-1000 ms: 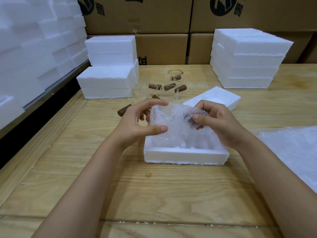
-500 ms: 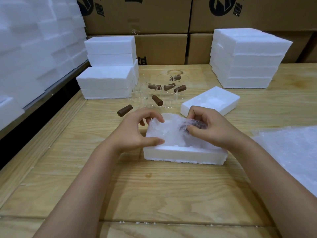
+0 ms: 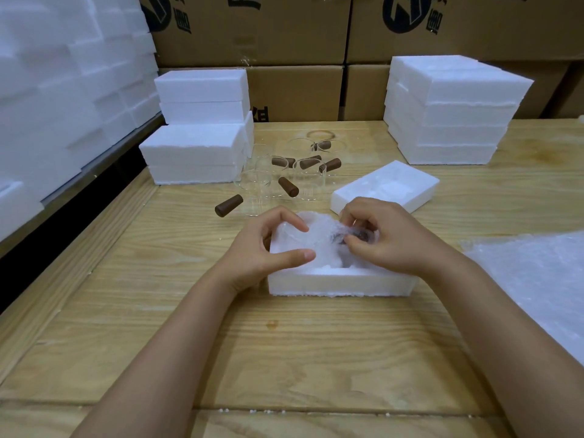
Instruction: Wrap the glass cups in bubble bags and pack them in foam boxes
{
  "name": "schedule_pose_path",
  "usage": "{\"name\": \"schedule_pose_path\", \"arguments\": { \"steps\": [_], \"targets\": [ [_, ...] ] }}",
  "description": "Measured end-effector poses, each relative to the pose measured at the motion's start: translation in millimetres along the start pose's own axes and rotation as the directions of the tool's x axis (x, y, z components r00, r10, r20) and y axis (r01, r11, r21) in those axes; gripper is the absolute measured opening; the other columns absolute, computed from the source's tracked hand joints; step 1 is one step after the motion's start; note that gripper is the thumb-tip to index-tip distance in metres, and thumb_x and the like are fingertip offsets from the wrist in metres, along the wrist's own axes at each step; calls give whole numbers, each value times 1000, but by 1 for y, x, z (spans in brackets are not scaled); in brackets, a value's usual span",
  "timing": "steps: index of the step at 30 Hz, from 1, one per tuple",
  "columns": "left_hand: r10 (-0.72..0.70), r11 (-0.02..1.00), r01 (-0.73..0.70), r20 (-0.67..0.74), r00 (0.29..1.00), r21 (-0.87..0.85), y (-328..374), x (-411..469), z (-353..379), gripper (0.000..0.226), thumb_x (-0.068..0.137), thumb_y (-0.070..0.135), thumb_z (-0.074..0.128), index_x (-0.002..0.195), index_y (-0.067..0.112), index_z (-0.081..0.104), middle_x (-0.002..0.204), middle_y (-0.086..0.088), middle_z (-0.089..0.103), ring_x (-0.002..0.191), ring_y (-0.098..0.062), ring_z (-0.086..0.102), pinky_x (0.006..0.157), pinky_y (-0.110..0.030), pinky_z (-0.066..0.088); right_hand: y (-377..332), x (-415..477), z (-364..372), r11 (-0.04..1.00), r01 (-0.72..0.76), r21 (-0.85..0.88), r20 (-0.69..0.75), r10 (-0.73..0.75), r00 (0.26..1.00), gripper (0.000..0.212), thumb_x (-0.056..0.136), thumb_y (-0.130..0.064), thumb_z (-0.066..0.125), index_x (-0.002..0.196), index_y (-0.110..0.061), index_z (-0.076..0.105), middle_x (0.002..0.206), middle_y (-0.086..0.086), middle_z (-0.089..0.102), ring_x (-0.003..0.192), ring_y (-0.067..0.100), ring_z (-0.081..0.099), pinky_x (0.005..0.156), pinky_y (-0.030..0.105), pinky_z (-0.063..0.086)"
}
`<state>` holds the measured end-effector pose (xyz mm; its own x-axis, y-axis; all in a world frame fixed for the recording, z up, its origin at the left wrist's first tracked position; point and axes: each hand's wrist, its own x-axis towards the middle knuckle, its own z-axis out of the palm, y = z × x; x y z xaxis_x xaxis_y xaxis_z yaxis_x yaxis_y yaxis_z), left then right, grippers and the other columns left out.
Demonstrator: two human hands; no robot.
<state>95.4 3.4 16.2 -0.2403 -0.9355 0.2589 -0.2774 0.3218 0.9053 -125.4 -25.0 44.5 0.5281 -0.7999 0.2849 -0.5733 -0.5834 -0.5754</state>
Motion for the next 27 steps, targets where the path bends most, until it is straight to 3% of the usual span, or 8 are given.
{"name": "schedule_pose_path", "arguments": {
  "steps": [5,8,11,13,15,19,23,27],
  "targets": [
    [20,1000,-20,-35,999,13,2,-1,10,42,59,46,69,90,20,57,82,33,56,70,10,49,63,-5,33,1,1,1,999,-17,-50,-38,15,999,13,82,-6,63,78,-17,57,87,-2,52,81,12,47,69,11,32],
    [2,1000,-1,-20,1000,9,1,0,9,44,58,47,67,91,21,56,85,33,55,79,8,48,68,-7,33,1,2,-1,997,-67,-26,-21,66,998,8,83,-19,68,81,-20,61,89,-7,53,87,10,46,73,17,32],
    [-7,1000,7,-22,1000,9,0,-1,9,42,58,48,66,90,23,56,87,33,55,84,6,46,70,-8,33,3,11,-7,972,-164,168,-311,211,927,14,89,-30,62,84,-18,66,93,-6,58,83,4,49,69,15,32],
    [-3,1000,3,-19,1000,4,-1,-1,9,40,57,47,66,88,23,57,87,33,55,85,6,46,71,-7,32,11,24,-12,947,-320,-9,-352,297,888,19,91,-35,58,95,-19,67,101,-3,58,98,12,49,79,23,33],
    [-2,1000,2,-20,1000,0,-1,0,9,39,57,47,66,86,23,58,88,32,56,88,4,46,72,-7,33,18,37,-13,858,-469,-209,-215,428,878,30,90,-39,59,107,-16,67,109,2,59,114,25,43,88,33,36],
    [1,1000,-2,-19,1000,-25,-3,0,9,39,58,47,69,91,26,61,98,27,58,99,-3,49,81,-12,34,23,54,-7,770,-531,-354,-86,538,839,33,91,-39,57,96,-8,70,99,8,64,111,30,40,81,35,37],
    [40,995,-40,-4,999,-93,-5,0,8,76,63,44,73,133,41,43,135,4,54,126,-12,50,104,-31,40,18,53,-10,735,-529,-424,-171,509,844,27,95,-29,50,94,-8,66,98,11,60,108,32,41,76,34,34],
    [34,976,-65,-146,989,-210,-4,3,9,78,70,52,58,140,42,25,137,-1,54,130,-6,46,108,-26,35,4,38,-16,843,-412,-345,-441,241,864,26,96,-25,48,95,-6,65,100,12,59,100,32,46,80,34,34]
  ]
}}
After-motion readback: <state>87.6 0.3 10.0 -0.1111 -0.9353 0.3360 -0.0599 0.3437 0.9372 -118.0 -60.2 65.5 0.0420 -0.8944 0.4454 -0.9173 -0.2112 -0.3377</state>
